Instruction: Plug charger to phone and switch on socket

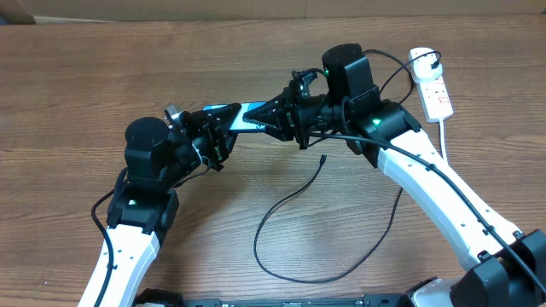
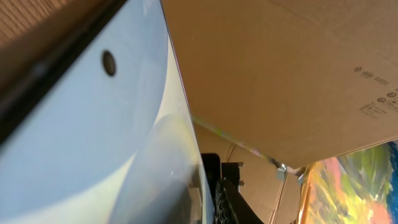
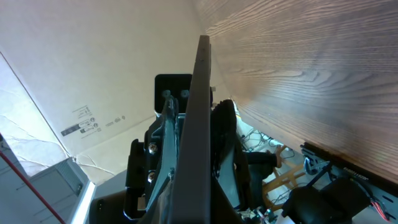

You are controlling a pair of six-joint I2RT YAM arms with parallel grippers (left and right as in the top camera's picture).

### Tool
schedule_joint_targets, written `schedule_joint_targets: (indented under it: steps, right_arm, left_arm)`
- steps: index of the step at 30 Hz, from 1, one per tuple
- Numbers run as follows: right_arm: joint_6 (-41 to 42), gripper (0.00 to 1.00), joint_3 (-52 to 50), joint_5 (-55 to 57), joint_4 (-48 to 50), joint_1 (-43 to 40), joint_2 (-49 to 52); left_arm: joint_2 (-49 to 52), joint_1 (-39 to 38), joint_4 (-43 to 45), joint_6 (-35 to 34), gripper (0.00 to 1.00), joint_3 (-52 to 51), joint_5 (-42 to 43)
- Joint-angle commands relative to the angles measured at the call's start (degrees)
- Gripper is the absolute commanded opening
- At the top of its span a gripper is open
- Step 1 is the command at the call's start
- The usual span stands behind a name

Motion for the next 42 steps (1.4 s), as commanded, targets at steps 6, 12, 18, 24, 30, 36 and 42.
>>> schedule_joint_targets:
  steps: [6, 12, 18, 24, 30, 36, 42]
  right_arm:
    - [-4.26, 0.06, 0.83, 3.63, 0.83, -1.25, -1.92]
    - [-4.66, 0.06, 0.83, 4.02, 0.83, -1.25, -1.9]
    - [-4.66, 0.06, 0.83, 4.09, 0.85, -1.25, -1.9]
    - [-4.66, 0.06, 0.83, 4.07, 0.83, -1.25, -1.9]
    - [-4.66, 0.06, 0.83, 4.07, 0.28, -1.25, -1.9]
    - [-4.68, 0.14, 0.83, 4.11, -0.74, -1.22, -1.9]
    - [-4.68, 0.13, 0.83, 5.7, -1.53, -1.22, -1.9]
  left_arm:
    - [-0.37, 0.0, 1.22, -6.95, 0.06, 0.55, 2.03]
    - [-0.37, 0.02, 3.8, -7.34, 0.1, 0.55, 2.91]
    - [-0.37, 0.07, 3.82, -7.34, 0.09, 0.55, 3.3]
    - [-0.37, 0.07, 3.82, -7.32, 0.12, 0.55, 3.28]
    - [-0.37, 0.07, 3.82, -7.32, 0.04, 0.55, 3.28]
    - [-0.37, 0.09, 3.82, -7.32, 0.04, 0.55, 3.23]
    - [-0.37, 0.98, 3.87, -7.32, 0.04, 0.55, 3.3]
